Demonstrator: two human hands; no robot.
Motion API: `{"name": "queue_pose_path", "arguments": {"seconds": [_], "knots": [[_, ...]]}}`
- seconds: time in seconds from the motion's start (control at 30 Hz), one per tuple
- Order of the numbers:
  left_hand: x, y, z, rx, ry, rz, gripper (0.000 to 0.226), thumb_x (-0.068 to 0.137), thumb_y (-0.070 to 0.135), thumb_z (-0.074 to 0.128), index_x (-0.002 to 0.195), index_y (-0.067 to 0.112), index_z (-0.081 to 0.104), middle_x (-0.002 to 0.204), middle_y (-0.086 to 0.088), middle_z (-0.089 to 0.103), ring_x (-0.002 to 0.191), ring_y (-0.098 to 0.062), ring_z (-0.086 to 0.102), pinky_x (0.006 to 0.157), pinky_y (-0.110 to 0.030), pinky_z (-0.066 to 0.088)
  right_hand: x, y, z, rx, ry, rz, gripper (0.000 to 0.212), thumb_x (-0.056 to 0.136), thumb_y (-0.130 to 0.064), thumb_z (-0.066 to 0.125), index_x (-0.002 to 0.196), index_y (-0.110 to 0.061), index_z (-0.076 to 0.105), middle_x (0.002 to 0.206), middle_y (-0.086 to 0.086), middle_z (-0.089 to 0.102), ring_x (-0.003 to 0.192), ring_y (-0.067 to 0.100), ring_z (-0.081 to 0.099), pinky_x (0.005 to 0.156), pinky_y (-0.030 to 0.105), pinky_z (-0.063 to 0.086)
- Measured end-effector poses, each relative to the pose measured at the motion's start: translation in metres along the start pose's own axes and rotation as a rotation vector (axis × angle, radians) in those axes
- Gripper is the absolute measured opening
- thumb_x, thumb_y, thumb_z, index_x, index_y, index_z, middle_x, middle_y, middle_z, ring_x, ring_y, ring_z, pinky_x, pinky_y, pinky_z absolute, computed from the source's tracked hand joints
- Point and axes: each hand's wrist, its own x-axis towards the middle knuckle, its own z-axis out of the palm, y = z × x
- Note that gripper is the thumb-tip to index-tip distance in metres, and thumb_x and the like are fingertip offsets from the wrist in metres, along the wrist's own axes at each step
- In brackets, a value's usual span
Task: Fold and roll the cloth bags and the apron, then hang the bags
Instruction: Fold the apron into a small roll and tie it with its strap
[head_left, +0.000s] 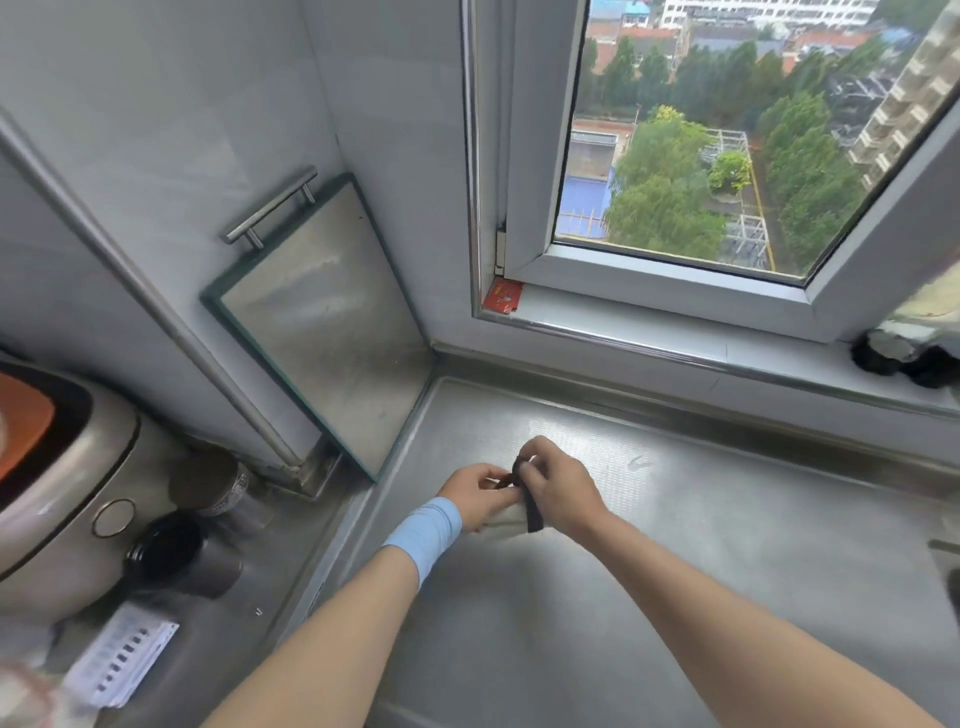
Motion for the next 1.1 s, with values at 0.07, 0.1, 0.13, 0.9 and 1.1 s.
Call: {"name": "queue_pose_path", "arguments": {"seconds": [0.07,0.1,0.13,0.9,1.1], "knots": [[-0.012,0.015,-0.001,0.048,0.012,0.084,0.04,0.063,0.046,0.072,0.101,0.036,0.064,0.099,0.008,0.064,0.083,-0.005,0.064,0.064,-0.016,0.048,-0.002,-0.013,-0.015,-0.007,0.003,-0.001,0.006,0.088,-0.03,0.05,0.085,-0.032,0.055,0.085,-0.008,0.068,0.082,0.017,0.064,0.078,0.037,0.053],[-0.018,0.022,-0.002,0.071,0.004,0.121,0.04,0.063,0.043,0.072,0.102,0.036,0.064,0.098,0.009,0.063,0.081,-0.003,0.063,0.065,-0.015,0.047,-0.002,-0.02,-0.022,-0.016,0.007,-0.005,0.005,0.088,-0.029,0.05,0.085,-0.03,0.054,0.086,-0.007,0.068,0.083,0.018,0.064,0.079,0.038,0.053],[-0.024,0.028,-0.002,0.096,-0.011,0.156,0.038,0.065,0.04,0.073,0.102,0.035,0.063,0.097,0.009,0.063,0.078,-0.001,0.062,0.066,-0.013,0.046,-0.003,-0.027,-0.029,-0.008,0.008,-0.01,0.005,0.088,-0.027,0.051,0.084,-0.028,0.055,0.085,-0.004,0.069,0.082,0.02,0.066,0.08,0.039,0.054],[-0.125,0.163,-0.054,0.057,0.686,0.509,0.031,0.088,0.043,0.055,0.072,0.017,0.06,0.059,0.003,0.058,0.061,-0.022,0.05,0.057,-0.028,0.042,-0.063,-0.183,-0.119,0.355,0.091,-0.233,0.019,0.079,-0.041,0.076,0.085,-0.023,0.079,0.072,-0.01,0.072,0.052,0.003,0.053,0.044,0.014,0.038],[-0.135,0.228,-0.111,0.142,0.775,0.654,0.03,0.09,0.043,0.055,0.065,0.026,0.058,0.057,0.012,0.058,0.057,-0.01,0.054,0.049,-0.018,0.034,-0.034,-0.254,-0.141,0.321,0.283,-0.367,0.018,0.089,-0.032,0.067,0.078,-0.019,0.073,0.068,-0.01,0.07,0.06,0.001,0.059,0.054,0.015,0.044]]}}
